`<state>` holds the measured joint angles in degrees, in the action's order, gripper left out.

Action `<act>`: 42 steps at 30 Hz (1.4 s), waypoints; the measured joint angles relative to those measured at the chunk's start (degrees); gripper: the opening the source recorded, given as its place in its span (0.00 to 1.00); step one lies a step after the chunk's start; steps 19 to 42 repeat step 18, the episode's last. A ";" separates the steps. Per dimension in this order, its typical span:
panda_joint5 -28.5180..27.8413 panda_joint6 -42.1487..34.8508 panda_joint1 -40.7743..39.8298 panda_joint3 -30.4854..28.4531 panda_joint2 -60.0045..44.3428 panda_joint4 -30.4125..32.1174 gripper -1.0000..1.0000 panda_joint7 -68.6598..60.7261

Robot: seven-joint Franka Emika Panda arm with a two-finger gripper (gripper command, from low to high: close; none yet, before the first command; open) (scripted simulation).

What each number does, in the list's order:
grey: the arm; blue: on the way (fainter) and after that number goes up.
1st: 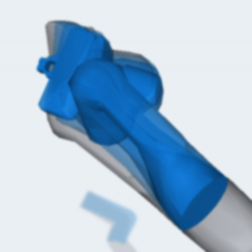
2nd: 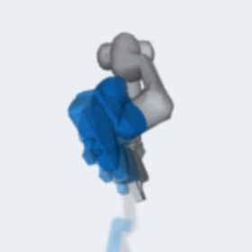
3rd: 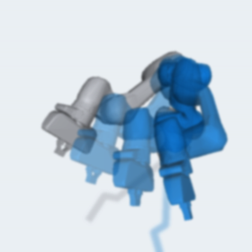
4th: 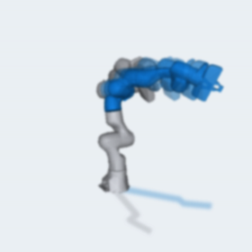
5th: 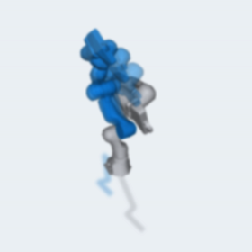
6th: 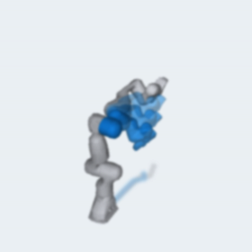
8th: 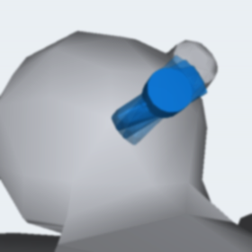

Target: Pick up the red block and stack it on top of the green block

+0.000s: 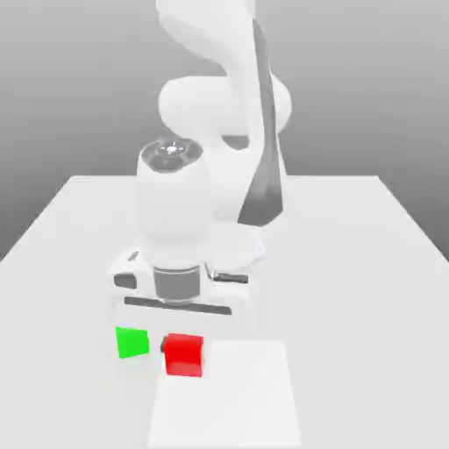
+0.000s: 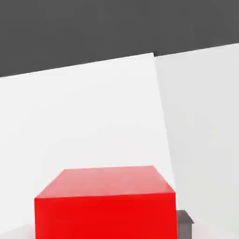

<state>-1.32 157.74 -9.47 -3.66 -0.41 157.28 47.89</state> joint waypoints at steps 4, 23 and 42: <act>-2.69 -2.64 -5.62 -2.95 8.25 5.54 0.00 3.81; 2.22 9.94 -8.33 -5.58 -0.28 9.70 1.00 2.15; 2.22 9.94 -8.33 -5.58 -0.28 9.70 1.00 2.15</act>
